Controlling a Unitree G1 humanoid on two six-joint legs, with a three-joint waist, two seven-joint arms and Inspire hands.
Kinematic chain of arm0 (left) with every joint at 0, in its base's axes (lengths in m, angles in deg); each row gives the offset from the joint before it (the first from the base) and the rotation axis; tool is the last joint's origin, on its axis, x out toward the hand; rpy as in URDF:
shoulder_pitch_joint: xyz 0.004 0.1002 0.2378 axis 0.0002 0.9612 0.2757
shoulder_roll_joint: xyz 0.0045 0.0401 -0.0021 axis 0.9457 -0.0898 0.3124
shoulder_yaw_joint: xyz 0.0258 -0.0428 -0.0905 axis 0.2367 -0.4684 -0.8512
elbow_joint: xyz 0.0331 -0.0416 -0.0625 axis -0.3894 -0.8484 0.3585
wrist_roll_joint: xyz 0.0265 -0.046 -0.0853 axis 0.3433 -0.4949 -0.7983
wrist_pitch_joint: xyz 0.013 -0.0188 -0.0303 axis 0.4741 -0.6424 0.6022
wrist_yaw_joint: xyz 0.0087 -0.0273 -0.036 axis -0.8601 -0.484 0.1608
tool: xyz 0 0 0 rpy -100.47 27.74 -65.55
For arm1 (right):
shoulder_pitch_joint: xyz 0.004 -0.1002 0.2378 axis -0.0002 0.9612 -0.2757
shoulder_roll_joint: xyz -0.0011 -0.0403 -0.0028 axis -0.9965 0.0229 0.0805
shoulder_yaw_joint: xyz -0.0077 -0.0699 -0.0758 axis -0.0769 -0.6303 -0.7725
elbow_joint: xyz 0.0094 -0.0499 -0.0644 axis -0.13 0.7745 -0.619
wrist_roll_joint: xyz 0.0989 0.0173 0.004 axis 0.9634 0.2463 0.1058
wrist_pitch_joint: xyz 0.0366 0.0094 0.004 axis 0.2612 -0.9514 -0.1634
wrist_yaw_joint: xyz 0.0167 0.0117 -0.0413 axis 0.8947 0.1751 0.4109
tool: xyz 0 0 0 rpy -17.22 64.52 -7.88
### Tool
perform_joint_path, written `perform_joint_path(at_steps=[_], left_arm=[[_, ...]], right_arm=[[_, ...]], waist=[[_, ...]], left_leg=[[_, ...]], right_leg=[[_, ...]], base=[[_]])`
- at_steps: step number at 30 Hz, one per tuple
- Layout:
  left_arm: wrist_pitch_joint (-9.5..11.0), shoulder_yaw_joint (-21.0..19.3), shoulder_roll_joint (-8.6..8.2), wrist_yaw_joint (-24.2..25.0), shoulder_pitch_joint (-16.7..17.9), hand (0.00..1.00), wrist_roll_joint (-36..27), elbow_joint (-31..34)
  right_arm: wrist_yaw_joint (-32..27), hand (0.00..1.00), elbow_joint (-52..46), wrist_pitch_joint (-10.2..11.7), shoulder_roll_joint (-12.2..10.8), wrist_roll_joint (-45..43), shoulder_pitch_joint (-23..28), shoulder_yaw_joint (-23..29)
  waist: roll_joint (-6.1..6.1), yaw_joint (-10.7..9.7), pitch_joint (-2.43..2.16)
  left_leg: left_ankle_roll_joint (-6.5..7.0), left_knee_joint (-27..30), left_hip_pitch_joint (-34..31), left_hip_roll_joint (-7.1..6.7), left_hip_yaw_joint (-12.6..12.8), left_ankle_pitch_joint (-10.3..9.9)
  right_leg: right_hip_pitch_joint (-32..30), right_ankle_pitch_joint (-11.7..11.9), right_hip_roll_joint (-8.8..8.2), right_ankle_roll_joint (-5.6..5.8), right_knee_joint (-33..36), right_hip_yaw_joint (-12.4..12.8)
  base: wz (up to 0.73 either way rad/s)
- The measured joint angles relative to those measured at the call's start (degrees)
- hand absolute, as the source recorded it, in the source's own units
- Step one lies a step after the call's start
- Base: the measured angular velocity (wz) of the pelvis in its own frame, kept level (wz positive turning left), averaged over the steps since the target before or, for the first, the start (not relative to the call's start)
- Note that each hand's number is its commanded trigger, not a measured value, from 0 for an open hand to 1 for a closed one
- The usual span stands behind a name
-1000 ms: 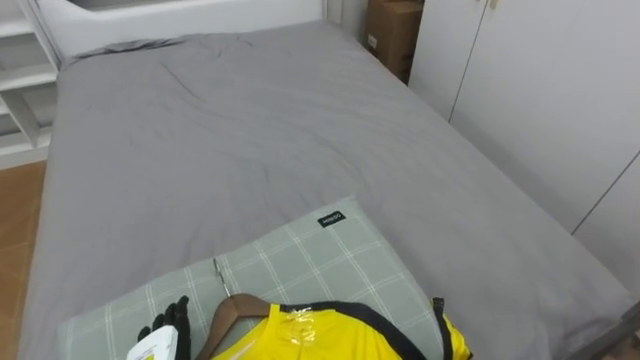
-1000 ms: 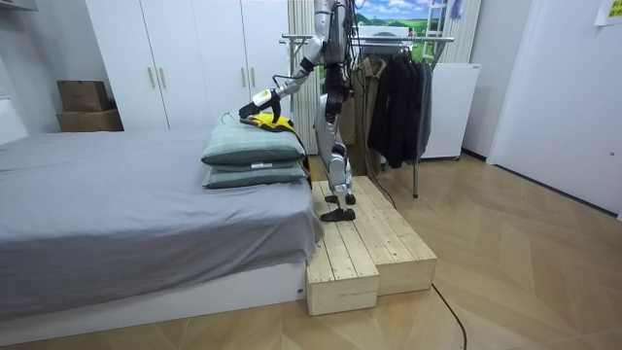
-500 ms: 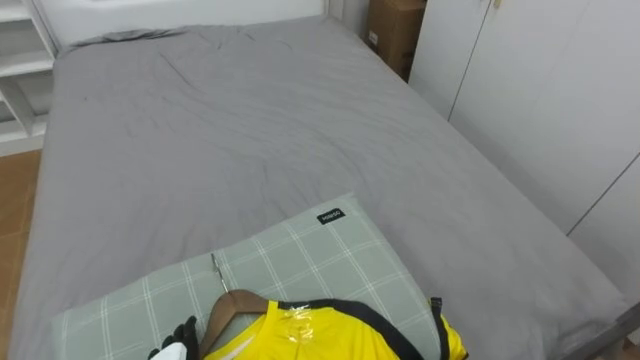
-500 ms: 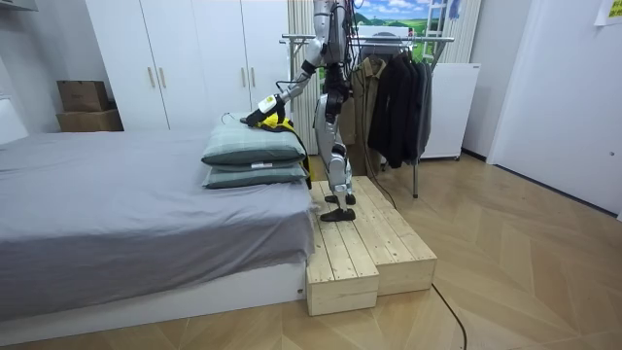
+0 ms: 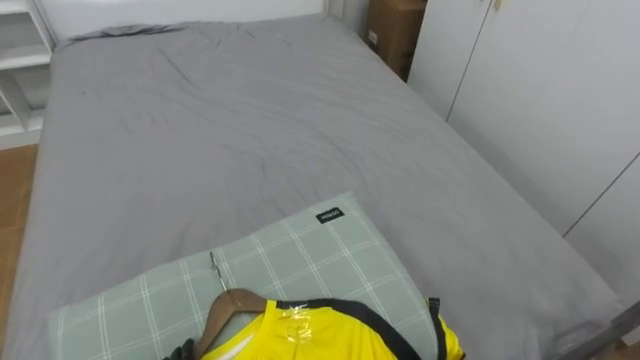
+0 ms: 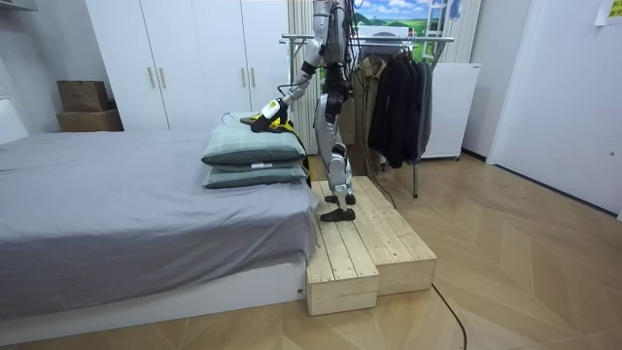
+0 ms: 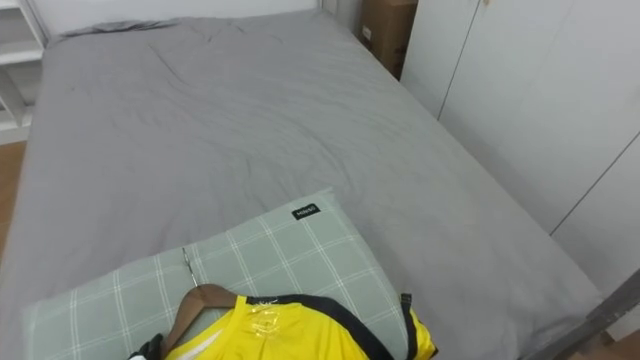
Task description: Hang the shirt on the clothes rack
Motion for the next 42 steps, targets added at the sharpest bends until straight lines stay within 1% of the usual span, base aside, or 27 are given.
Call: perform_joint_path(at_steps=[4,8,10,11,12,13,15,17,19,20,21,23,26,30,32,34,37,39,42], left_arm=[[0.1,0.5,0.15,0.1,-0.1,0.0,0.0,0.0],[0.6,0.6,0.33,0.6,-0.6,0.0,-0.1,-0.1],[1.1,0.8,0.67,0.8,-0.7,0.0,-0.5,-0.3],[1.2,0.9,0.91,1.1,-0.7,0.0,-0.5,-0.3],[1.3,0.9,1.08,1.1,-1.0,0.0,-0.6,-0.3],[1.3,0.9,1.18,1.1,-1.2,0.0,-0.6,-0.3],[1.3,0.8,1.49,1.1,-2.0,0.0,-0.5,-0.3],[1.5,0.6,2.03,1.0,-3.4,0.0,-0.7,-0.6],[1.6,0.2,2.18,1.0,-4.4,0.0,-2.0,-0.6],[1.6,0.0,2.4,1.0,-4.9,0.0,-2.4,-0.6],[1.7,-0.3,2.47,1.0,-5.1,0.0,-2.7,-0.6],[2.2,-0.8,2.76,0.9,-5.8,0.0,-3.9,-0.6],[2.2,-1.6,2.94,0.4,-7.2,0.0,-3.9,-0.6],[2.2,-1.9,3.33,-0.2,-9.9,0.0,-5.0,-3.0],[2.2,-1.9,3.76,-0.4,-10.6,0.0,-5.0,-3.5],[2.2,-1.9,4.14,-0.5,-10.6,0.0,-5.1,-3.6],[2.3,-1.9,4.24,-0.8,-11.6,0.0,-6.3,-3.8],[2.4,-2.0,4.25,-1.2,-12.6,0.0,-7.2,-4.6],[2.4,-2.0,4.25,-1.5,-12.7,0.0,-7.3,-4.6]], right_arm=[[-0.1,0.0,0.0,-0.1,0.0,0.1,-0.2,-0.3],[-0.1,0.0,0.0,-0.1,-0.1,0.0,-0.1,-0.4],[0.0,0.0,0.0,-0.1,-0.2,0.0,-0.2,-0.4],[0.0,0.0,0.0,-0.2,-0.3,-0.2,-0.3,-0.5],[0.0,0.0,0.0,-0.2,-0.4,-0.2,-0.7,-1.0],[0.0,0.0,0.1,-0.2,-0.4,-0.2,-0.9,-1.4],[0.1,0.0,0.1,-0.2,-0.7,-1.4,-1.7,-1.6],[0.2,0.0,0.0,-0.2,-1.2,-2.3,-2.9,-2.4],[0.6,0.0,0.5,-0.2,-1.7,-2.9,-4.0,-2.5],[0.6,0.0,1.1,-0.2,-2.3,-3.5,-4.6,-2.5],[0.6,0.0,1.2,-0.1,-2.5,-3.9,-4.7,-2.5],[0.6,0.0,1.2,-0.1,-2.7,-4.6,-4.8,-2.6],[0.2,0.0,1.4,-0.2,-2.7,-4.5,-4.9,-2.6],[0.2,0.0,2.0,-0.1,-2.7,-4.3,-5.1,-2.6],[0.1,0.0,2.1,-0.2,-2.7,-4.3,-5.4,-2.6],[0.1,0.0,2.1,-0.2,-2.7,-4.3,-5.3,-2.6],[-0.1,0.0,2.1,-0.1,-2.7,-4.2,-5.8,-2.7],[-0.2,0.0,2.3,-0.1,-2.7,-4.2,-6.5,-2.7],[-0.6,0.0,2.3,-0.1,-2.6,-4.2,-6.8,-3.5]], waist=[[-0.12,0.3,-0.01],[-0.61,1.4,0.2],[-0.92,1.5,0.27],[-1.14,1.7,0.24],[-1.45,1.7,0.42],[-1.57,1.6,0.47],[-2.03,1.6,0.37],[-2.57,1.7,0.42],[-3.0,1.7,0.59],[-3.38,1.7,0.8],[-3.57,1.7,0.87],[-4.09,1.8,0.72],[-4.3,1.8,0.69],[-4.38,1.6,0.71],[-4.37,1.6,0.72],[-4.37,1.4,0.72],[-4.28,1.4,0.76],[-4.12,1.4,0.87],[-3.8,1.4,1.1]], left_leg=[[0.0,0.0,-0.2,0.0,0.1,0.0],[0.0,0.0,-0.3,0.22,0.5,0.0],[-0.01,0.1,-0.5,0.27,0.5,0.0],[-0.03,0.2,-0.8,0.34,0.5,0.0],[-0.06,0.4,-1.1,0.42,0.5,0.0],[-0.07,0.7,-1.5,0.48,0.5,0.0],[-0.11,1.1,-2.7,0.61,0.3,0.1],[-0.1,1.2,-4.0,0.65,0.2,0.6],[-0.14,1.7,-4.9,0.71,-0.1,0.7],[-0.15,1.9,-5.1,0.78,-0.2,0.7],[-0.16,2.1,-5.2,0.81,-0.2,0.8],[-0.17,2.7,-6.2,0.99,-0.3,0.8],[-0.17,3.6,-7.9,1.22,-0.8,0.8],[-0.17,4.0,-8.7,1.5,-1.2,0.7],[-0.26,3.9,-9.1,1.65,-1.3,0.8],[-0.44,4.0,-9.2,1.8,-1.3,0.9],[-0.64,4.1,-10.8,2.14,-1.5,1.0],[-0.88,4.1,-11.6,2.38,-1.5,1.2],[-1.12,4.1,-11.9,2.59,-1.5,1.3]], right_leg=[[-0.4,0.0,0.0,0.0,0.1,0.1],[-0.7,0.0,0.05,-0.03,0.3,0.3],[-0.7,0.0,0.08,-0.04,0.3,0.3],[-1.0,0.1,0.13,-0.06,0.4,0.3],[-1.4,0.1,0.14,-0.07,0.8,0.2],[-1.7,0.1,0.16,-0.07,0.9,0.2],[-2.7,0.2,0.22,-0.26,1.0,-0.2],[-3.9,0.4,0.17,-0.53,1.3,-0.6],[-4.8,0.4,0.17,-0.57,1.9,-0.5],[-4.9,0.4,0.28,-0.67,1.9,-0.5],[-4.9,0.5,0.32,-0.71,1.9,-0.6],[-5.5,0.7,0.43,-0.89,1.9,-0.7],[-6.7,1.2,0.56,-0.99,1.9,-1.2],[-7.1,1.6,0.84,-1.31,1.8,-1.7],[-7.5,1.7,0.98,-1.54,1.8,-1.9],[-7.6,1.8,1.07,-1.66,1.8,-2.0],[-8.8,2.0,1.15,-2.03,1.8,-2.0],[-9.6,2.4,1.32,-2.26,1.8,-2.0],[-10.0,2.4,1.5,-2.41,1.8,-2.0]], base=[[-0.01],[-0.03],[0.0],[0.0],[0.0],[0.0],[0.05],[0.06],[0.06],[0.04],[0.0],[0.02],[0.06],[0.05],[0.0],[0.0],[0.03],[0.0],[0.0]])
